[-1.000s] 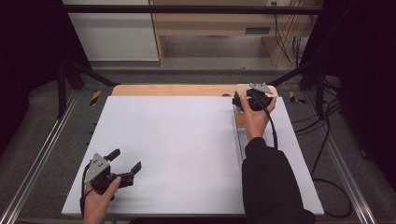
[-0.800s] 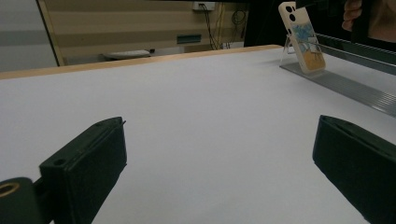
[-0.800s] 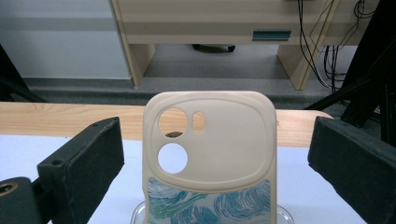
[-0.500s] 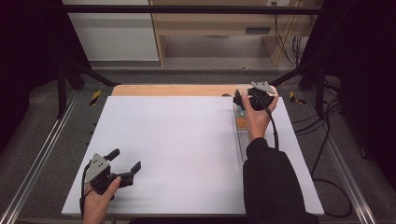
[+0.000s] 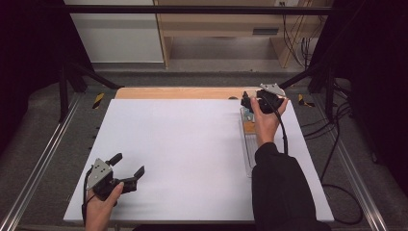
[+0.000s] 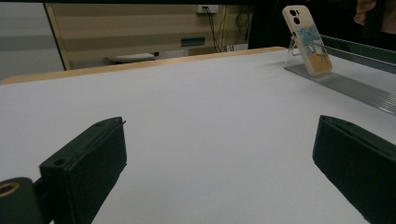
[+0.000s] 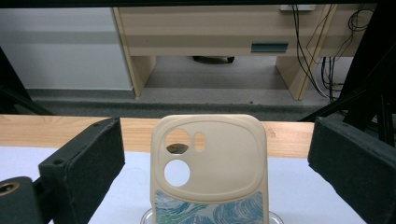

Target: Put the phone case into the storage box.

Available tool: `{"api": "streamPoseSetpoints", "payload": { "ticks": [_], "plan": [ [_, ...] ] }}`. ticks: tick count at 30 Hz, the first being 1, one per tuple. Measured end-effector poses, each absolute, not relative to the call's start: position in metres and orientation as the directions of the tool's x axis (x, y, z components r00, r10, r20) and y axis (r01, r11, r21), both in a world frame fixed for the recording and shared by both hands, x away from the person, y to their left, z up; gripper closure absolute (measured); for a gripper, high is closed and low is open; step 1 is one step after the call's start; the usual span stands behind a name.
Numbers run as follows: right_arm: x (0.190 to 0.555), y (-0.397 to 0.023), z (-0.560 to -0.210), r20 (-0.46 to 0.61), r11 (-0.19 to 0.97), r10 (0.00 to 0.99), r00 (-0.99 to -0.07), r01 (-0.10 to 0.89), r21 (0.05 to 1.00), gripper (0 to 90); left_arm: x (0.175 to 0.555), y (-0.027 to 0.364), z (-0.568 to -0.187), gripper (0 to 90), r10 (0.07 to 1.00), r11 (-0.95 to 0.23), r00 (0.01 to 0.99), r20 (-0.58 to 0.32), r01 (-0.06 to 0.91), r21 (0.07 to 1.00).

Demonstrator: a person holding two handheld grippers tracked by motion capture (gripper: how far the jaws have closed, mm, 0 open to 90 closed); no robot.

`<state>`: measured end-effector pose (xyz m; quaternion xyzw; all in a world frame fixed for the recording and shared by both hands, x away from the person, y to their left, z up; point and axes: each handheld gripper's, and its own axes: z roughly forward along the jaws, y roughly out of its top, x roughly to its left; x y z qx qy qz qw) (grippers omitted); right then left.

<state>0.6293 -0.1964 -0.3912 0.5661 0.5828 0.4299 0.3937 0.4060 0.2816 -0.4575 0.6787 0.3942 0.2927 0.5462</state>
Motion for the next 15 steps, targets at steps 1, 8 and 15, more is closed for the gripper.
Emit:
{"api": "streamPoseSetpoints", "payload": {
  "ticks": [1, 8, 15],
  "plan": [
    [0.6291, -0.1961, -0.3912, 0.027, -0.009, 0.998, -0.052, 0.321, 0.947, 3.8, 0.406, 0.2817, -0.4576, 2.5, 0.855, -0.093, 0.518, -0.032, 0.215, 0.972],
    [0.6273, -0.194, -0.3905, 0.021, 0.005, 0.997, -0.074, 0.327, 0.945, 3.8, 0.4063, 0.2831, -0.4577, 2.5, 0.867, -0.097, 0.497, -0.021, 0.211, 0.973],
    [0.6263, -0.1904, -0.3915, 0.037, -0.006, 0.996, -0.084, 0.342, 0.94, 3.4, 0.4063, 0.2836, -0.4579, 2.3, 0.864, -0.092, 0.503, -0.029, 0.214, 0.973]
  ]
}}
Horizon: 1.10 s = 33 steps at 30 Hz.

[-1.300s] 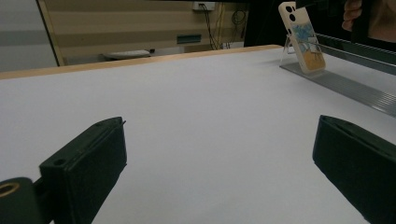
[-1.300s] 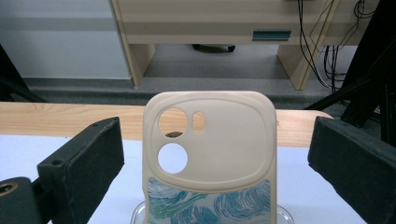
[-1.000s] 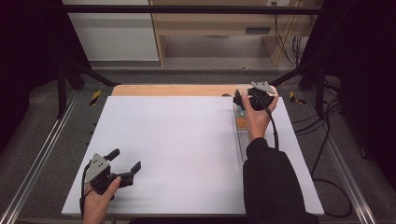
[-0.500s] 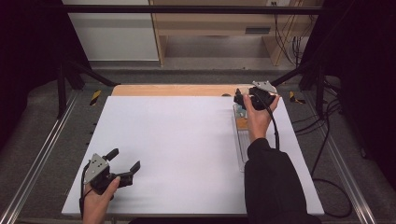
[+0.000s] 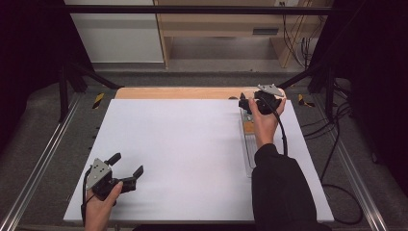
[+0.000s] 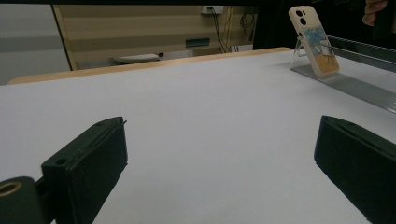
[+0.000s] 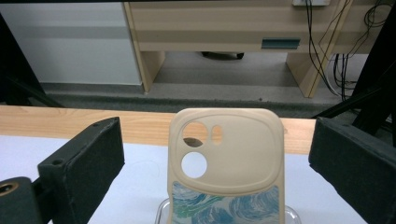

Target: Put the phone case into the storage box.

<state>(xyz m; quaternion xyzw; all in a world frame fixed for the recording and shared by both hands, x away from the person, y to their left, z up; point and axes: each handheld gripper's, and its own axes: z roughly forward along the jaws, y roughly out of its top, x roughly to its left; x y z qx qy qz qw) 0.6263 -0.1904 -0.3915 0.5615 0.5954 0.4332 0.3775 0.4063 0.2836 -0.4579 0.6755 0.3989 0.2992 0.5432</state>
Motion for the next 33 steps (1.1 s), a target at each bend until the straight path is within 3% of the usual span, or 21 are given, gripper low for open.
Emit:
{"api": "streamPoseSetpoints", "payload": {
  "ticks": [33],
  "plan": [
    [0.6204, -0.1862, -0.3825, 0.059, -0.02, 0.993, -0.105, 0.336, 0.942, 3.6, 0.4069, 0.2836, -0.458, 2.3, 0.863, -0.081, 0.504, -0.042, 0.22, 0.972]
  ]
}}
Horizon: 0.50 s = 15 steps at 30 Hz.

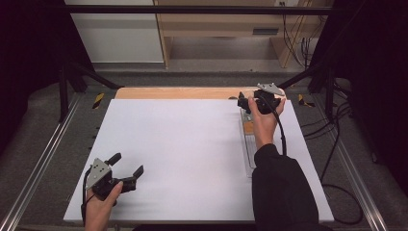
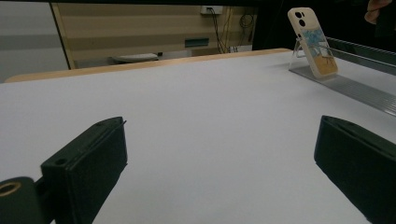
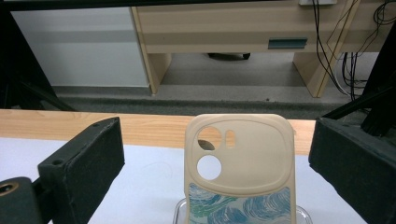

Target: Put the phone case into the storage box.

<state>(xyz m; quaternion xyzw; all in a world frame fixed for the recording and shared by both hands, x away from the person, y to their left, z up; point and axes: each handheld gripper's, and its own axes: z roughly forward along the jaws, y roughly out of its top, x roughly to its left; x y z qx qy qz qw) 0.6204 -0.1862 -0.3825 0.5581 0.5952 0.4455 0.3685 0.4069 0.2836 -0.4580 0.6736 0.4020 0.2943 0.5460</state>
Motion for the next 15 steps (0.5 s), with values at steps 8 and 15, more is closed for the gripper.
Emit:
{"api": "streamPoseSetpoints", "payload": {
  "ticks": [8, 15],
  "plan": [
    [0.6165, -0.1845, -0.3783, 0.059, -0.018, 0.991, -0.116, 0.323, 0.946, 3.6, 0.4069, 0.2834, -0.458, 2.3, 0.862, -0.083, 0.506, -0.041, 0.219, 0.972],
    [0.6126, -0.1861, -0.3738, 0.077, -0.032, 0.989, -0.129, 0.318, 0.948, 3.4, 0.4069, 0.2837, -0.458, 2.2, 0.861, -0.086, 0.508, -0.038, 0.219, 0.972]
  ]
}}
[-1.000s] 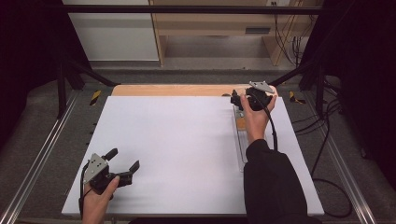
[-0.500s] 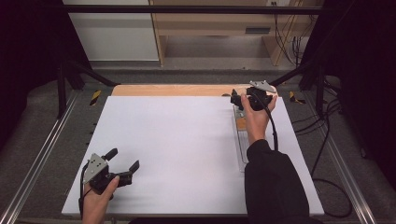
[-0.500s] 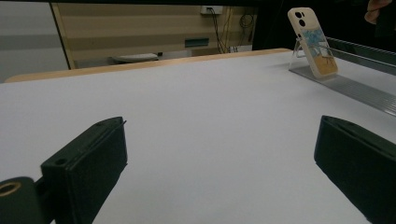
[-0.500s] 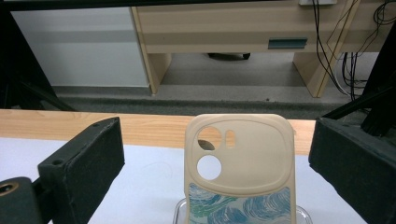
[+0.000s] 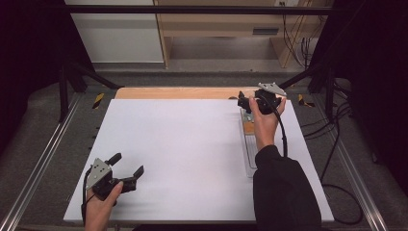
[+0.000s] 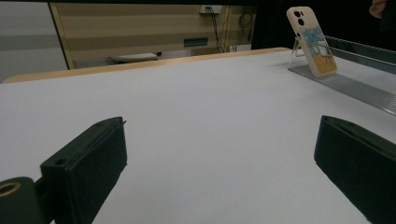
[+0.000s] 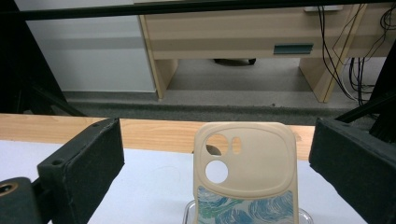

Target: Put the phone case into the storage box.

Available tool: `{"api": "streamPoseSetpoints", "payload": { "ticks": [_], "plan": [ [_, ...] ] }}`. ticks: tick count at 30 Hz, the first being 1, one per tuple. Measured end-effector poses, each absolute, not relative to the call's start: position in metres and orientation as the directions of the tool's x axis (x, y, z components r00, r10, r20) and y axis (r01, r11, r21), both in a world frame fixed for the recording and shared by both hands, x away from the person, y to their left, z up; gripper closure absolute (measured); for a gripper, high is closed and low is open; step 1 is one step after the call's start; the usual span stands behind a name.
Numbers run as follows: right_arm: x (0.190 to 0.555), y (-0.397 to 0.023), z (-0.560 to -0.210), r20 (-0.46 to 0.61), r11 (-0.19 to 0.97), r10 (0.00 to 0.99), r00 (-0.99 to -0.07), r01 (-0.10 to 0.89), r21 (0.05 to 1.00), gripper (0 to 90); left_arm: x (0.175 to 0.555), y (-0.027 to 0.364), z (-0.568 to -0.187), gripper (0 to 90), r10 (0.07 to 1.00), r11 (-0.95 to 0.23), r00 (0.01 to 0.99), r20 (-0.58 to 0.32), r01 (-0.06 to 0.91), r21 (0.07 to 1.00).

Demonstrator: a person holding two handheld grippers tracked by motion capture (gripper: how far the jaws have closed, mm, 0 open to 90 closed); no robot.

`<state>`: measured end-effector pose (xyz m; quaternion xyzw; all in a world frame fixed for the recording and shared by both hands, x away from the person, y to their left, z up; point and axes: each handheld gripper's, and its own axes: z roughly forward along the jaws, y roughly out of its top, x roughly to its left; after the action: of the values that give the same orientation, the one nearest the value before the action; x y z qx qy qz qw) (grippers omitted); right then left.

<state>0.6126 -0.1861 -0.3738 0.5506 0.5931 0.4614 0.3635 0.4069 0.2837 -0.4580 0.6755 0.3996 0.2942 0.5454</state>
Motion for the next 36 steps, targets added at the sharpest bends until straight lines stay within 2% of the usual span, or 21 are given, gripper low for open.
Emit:
{"api": "streamPoseSetpoints", "payload": {
  "ticks": [36],
  "plan": [
    [0.592, -0.189, -0.362, 0.082, -0.02, 0.977, -0.197, 0.3, 0.954, 3.9, 0.41, 0.297, -0.458, 2.1, 0.875, -0.08, 0.483, -0.036, 0.217, 0.973]
  ]
}}
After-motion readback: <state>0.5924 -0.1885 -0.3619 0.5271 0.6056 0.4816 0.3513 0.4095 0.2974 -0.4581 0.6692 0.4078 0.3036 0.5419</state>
